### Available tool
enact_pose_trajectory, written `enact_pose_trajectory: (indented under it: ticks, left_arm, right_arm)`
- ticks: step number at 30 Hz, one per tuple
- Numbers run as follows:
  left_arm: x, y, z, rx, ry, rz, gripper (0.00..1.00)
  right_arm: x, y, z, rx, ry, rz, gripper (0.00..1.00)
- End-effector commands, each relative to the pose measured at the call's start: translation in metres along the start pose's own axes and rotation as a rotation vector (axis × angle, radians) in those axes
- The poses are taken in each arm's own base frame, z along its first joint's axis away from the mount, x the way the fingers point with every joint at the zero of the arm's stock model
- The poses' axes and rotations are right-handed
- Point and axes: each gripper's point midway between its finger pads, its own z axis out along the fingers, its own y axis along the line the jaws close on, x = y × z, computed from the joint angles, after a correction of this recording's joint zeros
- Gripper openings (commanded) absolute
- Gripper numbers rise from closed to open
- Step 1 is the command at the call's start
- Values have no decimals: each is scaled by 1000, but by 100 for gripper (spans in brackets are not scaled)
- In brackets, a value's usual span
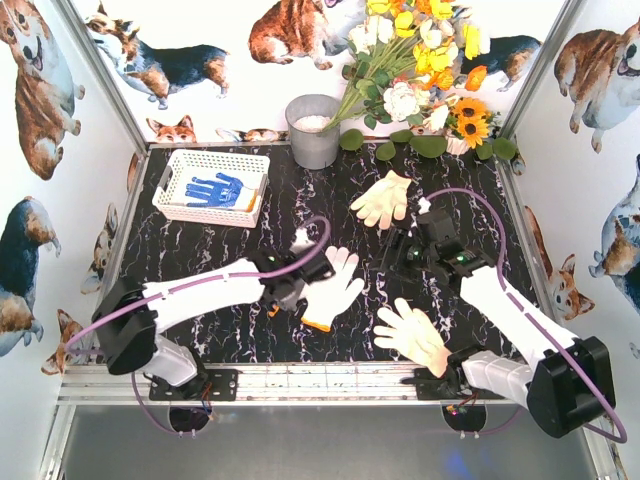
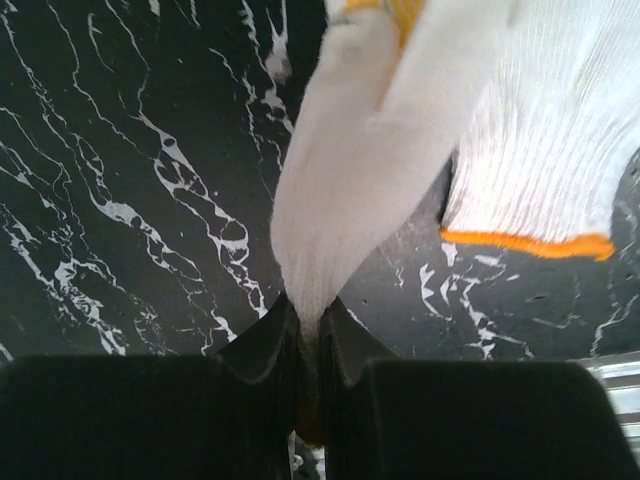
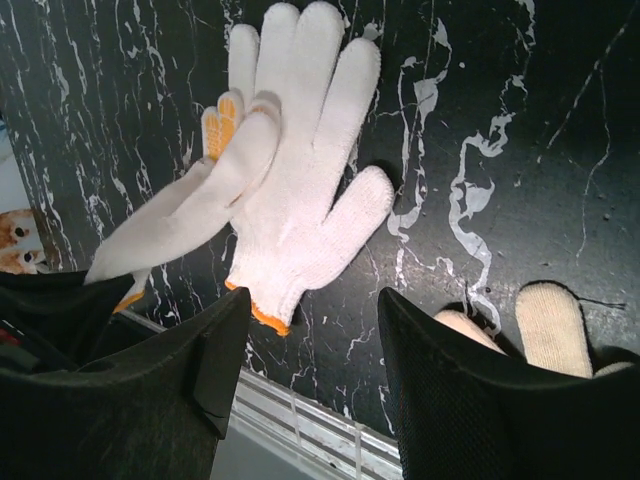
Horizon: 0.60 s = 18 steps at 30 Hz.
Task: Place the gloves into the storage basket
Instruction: Turn over the glove at the center of the board.
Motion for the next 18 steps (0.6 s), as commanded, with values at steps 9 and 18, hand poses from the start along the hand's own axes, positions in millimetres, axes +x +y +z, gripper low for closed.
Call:
enact_pose_trajectory:
  ticks: [9,18]
  left_arm:
    - [16,-70,-2,263,-44,219,18]
    - [2,-103,-40,558,-172,92,72]
  right_arm:
    - [-9,18,-3,-85,-53,49,57]
    - [38,37,34,-174,118,141,59]
